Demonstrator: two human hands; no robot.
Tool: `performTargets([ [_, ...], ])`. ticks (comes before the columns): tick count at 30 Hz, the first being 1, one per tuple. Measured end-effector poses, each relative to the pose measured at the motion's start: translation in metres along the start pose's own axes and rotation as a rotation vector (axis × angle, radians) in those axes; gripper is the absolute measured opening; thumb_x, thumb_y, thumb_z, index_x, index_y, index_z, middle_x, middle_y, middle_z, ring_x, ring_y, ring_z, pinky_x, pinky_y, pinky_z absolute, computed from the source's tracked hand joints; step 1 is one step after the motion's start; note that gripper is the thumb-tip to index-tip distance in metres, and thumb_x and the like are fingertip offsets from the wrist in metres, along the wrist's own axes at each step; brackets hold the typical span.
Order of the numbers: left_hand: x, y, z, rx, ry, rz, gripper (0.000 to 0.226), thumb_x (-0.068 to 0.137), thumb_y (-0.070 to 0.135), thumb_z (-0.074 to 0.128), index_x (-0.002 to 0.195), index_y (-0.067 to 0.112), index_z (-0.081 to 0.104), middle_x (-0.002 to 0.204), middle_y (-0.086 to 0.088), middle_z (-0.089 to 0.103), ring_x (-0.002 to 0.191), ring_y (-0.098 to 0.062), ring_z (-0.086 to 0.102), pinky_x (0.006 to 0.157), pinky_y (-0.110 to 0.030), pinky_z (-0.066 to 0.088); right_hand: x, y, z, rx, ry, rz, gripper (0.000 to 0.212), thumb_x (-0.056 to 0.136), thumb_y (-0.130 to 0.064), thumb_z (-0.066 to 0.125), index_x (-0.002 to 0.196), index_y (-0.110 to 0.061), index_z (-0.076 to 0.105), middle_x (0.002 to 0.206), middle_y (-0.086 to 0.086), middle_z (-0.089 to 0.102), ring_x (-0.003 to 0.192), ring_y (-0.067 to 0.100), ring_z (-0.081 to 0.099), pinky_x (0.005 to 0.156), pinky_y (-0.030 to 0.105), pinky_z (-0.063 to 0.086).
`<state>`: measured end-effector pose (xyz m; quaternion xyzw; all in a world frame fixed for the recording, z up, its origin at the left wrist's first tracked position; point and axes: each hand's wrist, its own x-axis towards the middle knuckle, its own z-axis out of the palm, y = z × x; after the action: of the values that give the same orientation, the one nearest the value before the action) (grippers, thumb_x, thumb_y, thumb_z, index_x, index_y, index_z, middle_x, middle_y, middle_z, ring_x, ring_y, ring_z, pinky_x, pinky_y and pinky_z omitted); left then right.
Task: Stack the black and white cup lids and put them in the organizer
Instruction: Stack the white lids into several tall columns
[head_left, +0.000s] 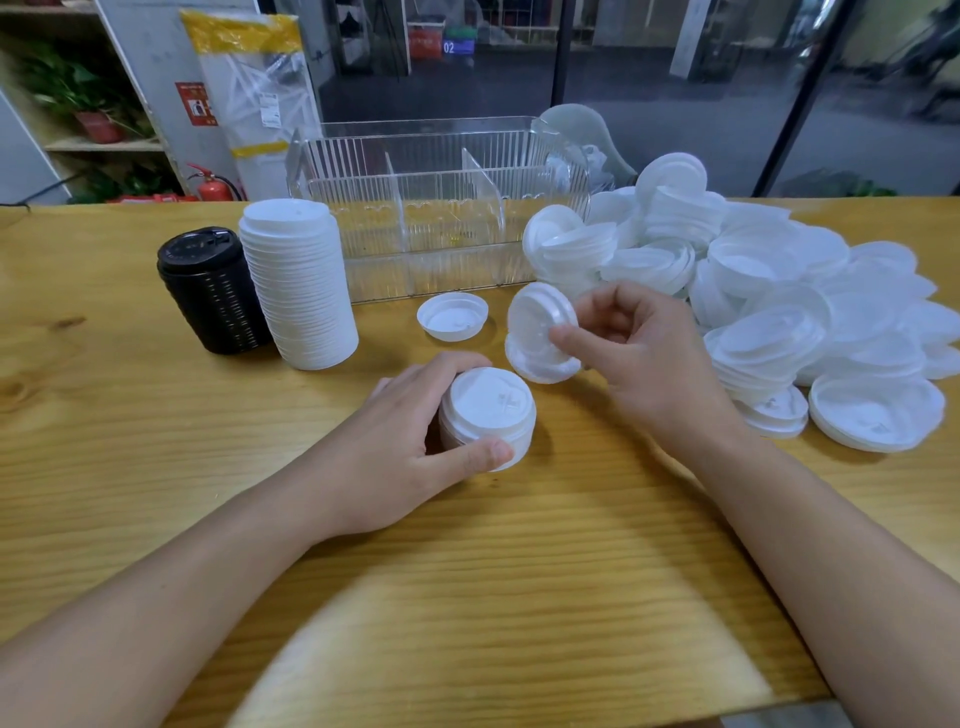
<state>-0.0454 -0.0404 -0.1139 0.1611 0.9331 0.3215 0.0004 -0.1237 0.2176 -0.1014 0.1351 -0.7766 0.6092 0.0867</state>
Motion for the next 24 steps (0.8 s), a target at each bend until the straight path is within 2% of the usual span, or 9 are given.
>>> performTargets([
  [2,0.0,0.0,0.0,-0.001,0.001,0.002,0.059,0.093,0.071,0.067,0.144,0.055,0.041,0.132,0.051,0.044,0.13,0.018,0.037,0.106,-0.014,0.029,0.001,0.0,-0.001,0.055,0.001,0.063,0.038,0.091,-0.017,0.089,0.121,-0.018,0.066,0.101,0.004,0.08,0.075,0.02,0.075,0.071,0.033,0.062],
  [4,0.001,0.001,0.0,-0.003,0.003,0.0,0.06,0.092,0.072,0.068,0.143,0.056,0.042,0.131,0.05,0.045,0.13,0.015,0.039,0.104,-0.015,0.031,0.001,0.001,-0.001,0.01,-0.011,0.079,0.045,0.093,-0.015,0.086,0.129,-0.025,0.063,0.107,0.006,0.077,0.07,0.022,0.075,0.067,0.031,0.06],
  [8,0.0,-0.001,-0.001,-0.019,0.011,-0.009,0.065,0.088,0.077,0.068,0.145,0.058,0.041,0.132,0.047,0.047,0.132,0.008,0.043,0.107,-0.02,0.036,-0.001,0.0,-0.002,-0.134,-0.018,0.089,0.028,0.092,-0.025,0.088,0.116,-0.024,0.074,0.105,-0.003,0.077,0.068,0.024,0.079,0.071,0.039,0.065],
  [10,0.0,-0.003,-0.001,-0.028,0.021,-0.013,0.068,0.088,0.078,0.069,0.147,0.059,0.042,0.133,0.045,0.048,0.134,0.004,0.046,0.109,-0.025,0.039,-0.002,-0.001,-0.003,-0.188,-0.029,0.094,0.027,0.09,-0.032,0.089,0.112,-0.026,0.075,0.101,-0.007,0.079,0.067,0.019,0.079,0.068,0.033,0.061],
  [12,0.0,-0.004,-0.001,-0.04,0.031,-0.023,0.072,0.087,0.078,0.071,0.15,0.058,0.042,0.136,0.044,0.049,0.137,0.005,0.045,0.112,-0.027,0.04,-0.004,-0.002,-0.004,-0.288,-0.018,0.068,0.029,0.087,-0.042,0.09,0.109,-0.031,0.075,0.097,-0.011,0.078,0.068,0.009,0.076,0.064,0.021,0.053],
  [14,0.001,-0.005,-0.001,-0.043,0.038,-0.025,0.076,0.087,0.08,0.071,0.153,0.056,0.042,0.143,0.038,0.051,0.141,0.005,0.044,0.117,-0.031,0.04,-0.005,0.0,-0.005,-0.443,0.029,0.006,0.037,0.082,-0.054,0.09,0.11,-0.035,0.075,0.1,-0.016,0.074,0.079,0.003,0.071,0.066,0.011,0.047],
  [18,0.001,-0.006,0.0,-0.045,0.041,-0.024,0.077,0.087,0.08,0.071,0.153,0.057,0.041,0.146,0.035,0.051,0.142,0.004,0.044,0.119,-0.036,0.04,-0.004,0.002,-0.007,-0.608,0.018,-0.088,0.058,0.076,-0.069,0.085,0.121,-0.034,0.073,0.116,-0.019,0.064,0.093,-0.006,0.057,0.08,0.012,0.039],
  [21,0.001,-0.006,0.0,-0.046,0.043,-0.018,0.077,0.087,0.08,0.071,0.154,0.056,0.041,0.146,0.034,0.052,0.142,0.003,0.044,0.119,-0.036,0.041,-0.005,-0.003,-0.011,-0.546,-0.076,-0.07,0.065,0.074,-0.066,0.088,0.131,-0.041,0.07,0.126,-0.022,0.061,0.109,-0.008,0.055,0.086,0.011,0.038],
  [24,0.001,-0.006,-0.001,-0.039,0.047,-0.004,0.078,0.088,0.078,0.072,0.155,0.053,0.042,0.146,0.036,0.051,0.143,0.005,0.043,0.119,-0.032,0.04,-0.004,-0.005,-0.016,-0.502,-0.196,-0.055,0.072,0.077,-0.051,0.091,0.143,-0.044,0.062,0.138,-0.025,0.06,0.126,-0.008,0.054,0.092,0.007,0.037],
])
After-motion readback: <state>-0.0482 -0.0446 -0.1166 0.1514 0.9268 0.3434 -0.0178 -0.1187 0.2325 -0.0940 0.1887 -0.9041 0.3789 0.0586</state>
